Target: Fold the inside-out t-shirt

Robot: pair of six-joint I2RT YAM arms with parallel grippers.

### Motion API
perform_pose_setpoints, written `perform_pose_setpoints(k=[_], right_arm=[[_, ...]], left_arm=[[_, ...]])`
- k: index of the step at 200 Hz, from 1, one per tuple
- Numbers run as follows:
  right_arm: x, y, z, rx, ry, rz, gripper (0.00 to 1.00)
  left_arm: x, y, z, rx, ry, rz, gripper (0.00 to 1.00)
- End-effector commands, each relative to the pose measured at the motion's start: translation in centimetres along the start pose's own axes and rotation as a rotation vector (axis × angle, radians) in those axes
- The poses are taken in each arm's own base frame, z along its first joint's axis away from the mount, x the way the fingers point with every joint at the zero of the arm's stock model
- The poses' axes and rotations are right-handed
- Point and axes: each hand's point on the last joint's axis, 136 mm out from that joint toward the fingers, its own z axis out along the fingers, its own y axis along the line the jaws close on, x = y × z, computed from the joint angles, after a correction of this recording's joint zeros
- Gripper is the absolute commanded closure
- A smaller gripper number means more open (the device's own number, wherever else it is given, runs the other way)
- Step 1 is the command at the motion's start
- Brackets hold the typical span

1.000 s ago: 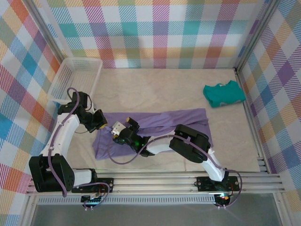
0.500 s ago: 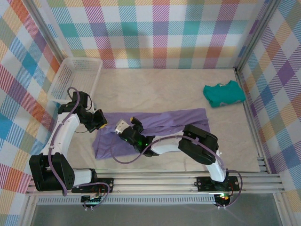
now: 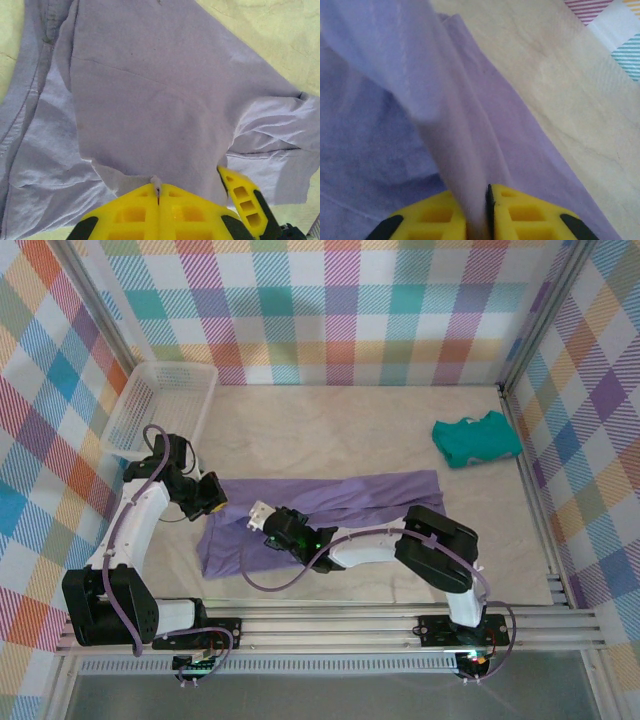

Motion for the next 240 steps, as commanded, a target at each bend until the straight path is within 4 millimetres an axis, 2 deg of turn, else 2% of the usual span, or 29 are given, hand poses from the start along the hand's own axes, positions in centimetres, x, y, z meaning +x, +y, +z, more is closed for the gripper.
perform_pose_setpoints(k=[1, 58, 73, 86, 111, 137, 164, 182, 200, 240], right_arm=[[-0.7, 0.8, -1.4, -0.141, -0.010, 0.019, 0.89], [1.3, 3.1, -2.9, -0.475, 0.077, 0.088, 0.91], [2.0, 3.6, -3.0, -0.543, 0.106, 0.109, 0.84], [2.4, 3.2, -2.6, -0.560, 0.138, 0.135, 0.75], [2.0, 1.0, -2.3, -0.552, 0.200, 0.222, 0.61], [1.6, -0.4, -4.0, -0.577, 0.221, 0.311, 0.52], [3.3, -0.3, -5.1, -0.627, 0.293, 0.474, 0.49], [4.6, -0.1, -5.1, -0.636, 0.335, 0.586, 0.49], [4.9, 0.3, -4.5, -0.646, 0.345, 0.661, 0.48], [6.4, 2.0, -2.8, -0.674, 0.409, 0.765, 0.48]], left_arm=[[0.0, 1.0, 0.2, -0.023, -0.010, 0.003, 1.00], [2.7, 3.5, 2.5, -0.037, 0.012, -0.108, 1.00], [3.4, 4.5, 3.1, -0.054, 0.005, -0.139, 0.98], [3.5, 5.1, 3.3, -0.063, -0.024, -0.166, 0.86], [2.5, 5.6, 2.6, -0.082, -0.121, -0.193, 0.65], [1.5, 4.8, 1.5, -0.025, -0.223, -0.198, 0.52], [-0.3, 3.6, 1.2, 0.037, -0.313, -0.161, 0.38], [-1.4, 3.2, 2.8, 0.053, -0.307, -0.151, 0.37], [-2.3, 2.2, 4.5, 0.092, -0.280, -0.132, 0.37], [-3.6, -1.5, 6.6, 0.184, -0.251, -0.043, 0.37]])
